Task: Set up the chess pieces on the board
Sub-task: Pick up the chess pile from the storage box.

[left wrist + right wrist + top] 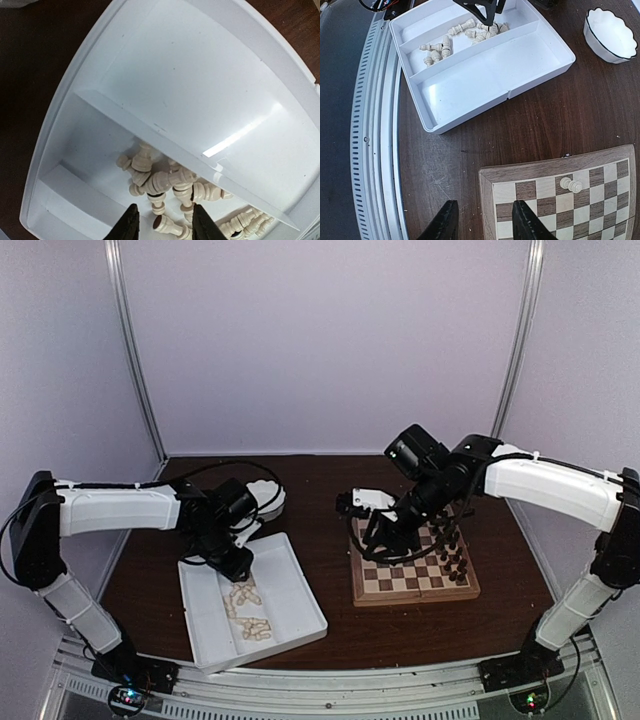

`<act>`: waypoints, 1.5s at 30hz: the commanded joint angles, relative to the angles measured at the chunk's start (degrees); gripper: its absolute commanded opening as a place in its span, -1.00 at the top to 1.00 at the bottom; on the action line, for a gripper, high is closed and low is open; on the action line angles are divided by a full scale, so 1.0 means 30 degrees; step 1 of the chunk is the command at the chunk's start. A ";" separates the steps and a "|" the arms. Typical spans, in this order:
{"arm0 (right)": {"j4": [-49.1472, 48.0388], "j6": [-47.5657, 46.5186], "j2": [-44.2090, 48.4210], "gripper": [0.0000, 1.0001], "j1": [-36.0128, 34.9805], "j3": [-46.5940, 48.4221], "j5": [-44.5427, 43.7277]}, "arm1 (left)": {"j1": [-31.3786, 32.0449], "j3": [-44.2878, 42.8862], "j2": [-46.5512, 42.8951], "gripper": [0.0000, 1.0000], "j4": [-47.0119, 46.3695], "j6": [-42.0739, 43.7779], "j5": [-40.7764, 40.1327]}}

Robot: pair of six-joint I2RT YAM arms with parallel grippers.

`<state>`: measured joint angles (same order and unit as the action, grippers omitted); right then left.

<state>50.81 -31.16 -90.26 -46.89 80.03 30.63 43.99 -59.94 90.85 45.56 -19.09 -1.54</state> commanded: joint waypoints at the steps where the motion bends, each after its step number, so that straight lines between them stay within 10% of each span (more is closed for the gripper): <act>1: -0.0245 -0.0103 0.0720 0.19 -0.0043 -0.0530 0.0364 | -0.0475 0.0119 0.0313 0.28 -0.1980 0.3466 0.1333; 40: -0.1119 -0.0275 0.1634 0.20 -0.0010 -0.1935 -0.0156 | 0.0015 0.2091 0.2423 0.35 -0.1879 0.7784 0.2791; 45: -0.1271 -0.0229 0.2301 0.20 0.0067 -0.2125 -0.0308 | 0.0008 0.2007 0.1619 0.62 -0.1514 0.7433 0.2779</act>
<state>48.21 -31.59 -86.54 -46.89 74.17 30.59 43.99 -55.20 96.44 38.87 3.88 7.35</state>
